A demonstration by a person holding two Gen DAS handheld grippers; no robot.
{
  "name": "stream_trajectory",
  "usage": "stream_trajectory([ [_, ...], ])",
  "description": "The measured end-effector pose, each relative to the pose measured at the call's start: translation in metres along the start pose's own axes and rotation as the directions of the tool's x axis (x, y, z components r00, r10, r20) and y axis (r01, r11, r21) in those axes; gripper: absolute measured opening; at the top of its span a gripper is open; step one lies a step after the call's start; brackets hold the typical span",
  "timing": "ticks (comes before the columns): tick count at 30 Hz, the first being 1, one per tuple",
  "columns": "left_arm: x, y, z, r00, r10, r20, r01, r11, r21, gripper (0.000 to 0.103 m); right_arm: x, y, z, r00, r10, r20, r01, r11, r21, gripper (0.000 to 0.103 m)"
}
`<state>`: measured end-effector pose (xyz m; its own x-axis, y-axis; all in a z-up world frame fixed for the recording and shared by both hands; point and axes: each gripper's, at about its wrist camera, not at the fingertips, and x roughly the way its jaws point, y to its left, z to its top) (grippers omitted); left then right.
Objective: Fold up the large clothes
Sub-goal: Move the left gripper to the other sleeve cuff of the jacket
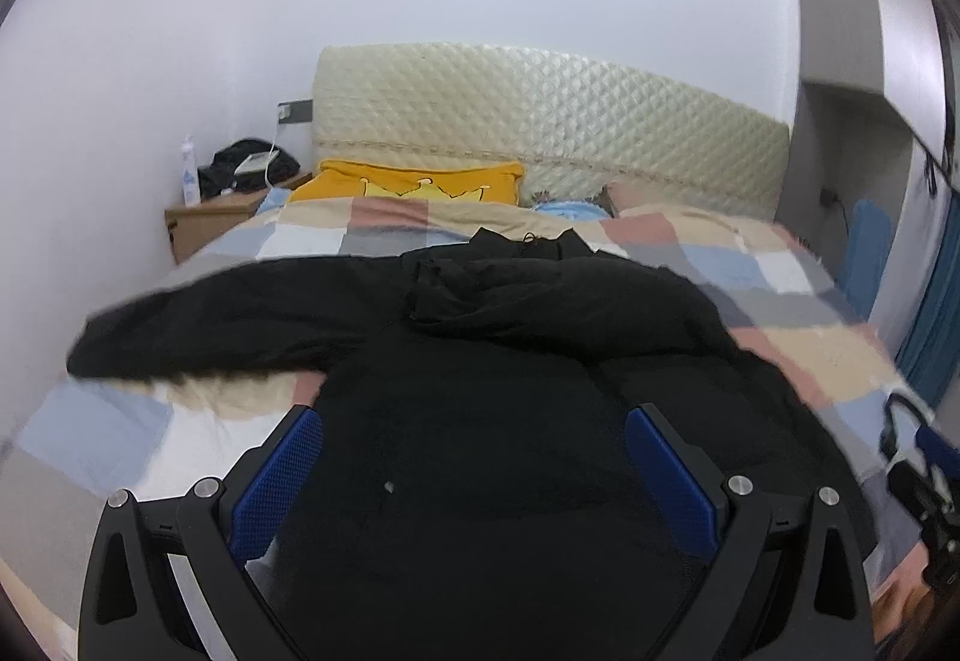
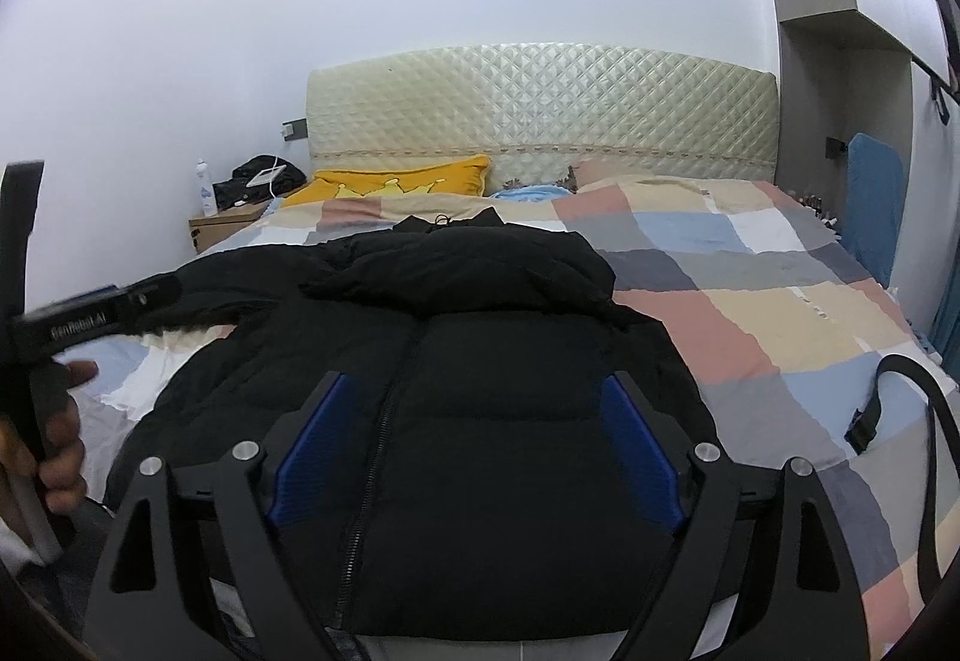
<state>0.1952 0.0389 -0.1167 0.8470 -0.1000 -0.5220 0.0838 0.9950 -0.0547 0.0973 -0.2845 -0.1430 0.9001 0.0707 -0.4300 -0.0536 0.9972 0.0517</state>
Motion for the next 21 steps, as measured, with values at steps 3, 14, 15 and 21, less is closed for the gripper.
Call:
stream_trajectory([
  [3, 0.001, 0.008, 0.016, 1.000, 0.029, 0.008, -0.029, 0.997, 0.068, 0.102, -0.001, 0.002, -0.001, 1.000, -0.003, 0.011, 0.003, 1.000, -0.001, 0.087],
  [14, 0.013, 0.127, 0.063, 0.978, 0.203, 0.048, -0.206, 0.977, 0.059, 0.102, -0.008, 0.003, 0.001, 0.999, 0.025, 0.043, -0.026, 0.999, 0.028, 0.102],
  [15, 0.014, 0.139, 0.064, 0.977, 0.210, 0.042, -0.211, 0.976, 0.043, 0.102, -0.008, 0.003, 0.001, 0.999, 0.023, 0.042, -0.025, 0.999, 0.027, 0.102],
  [21, 0.021, 0.236, 0.065, 0.969, 0.246, -0.010, -0.246, 0.964, -0.100, 0.102, -0.006, 0.003, -0.001, 0.999, 0.009, 0.036, -0.010, 1.000, 0.029, 0.102],
])
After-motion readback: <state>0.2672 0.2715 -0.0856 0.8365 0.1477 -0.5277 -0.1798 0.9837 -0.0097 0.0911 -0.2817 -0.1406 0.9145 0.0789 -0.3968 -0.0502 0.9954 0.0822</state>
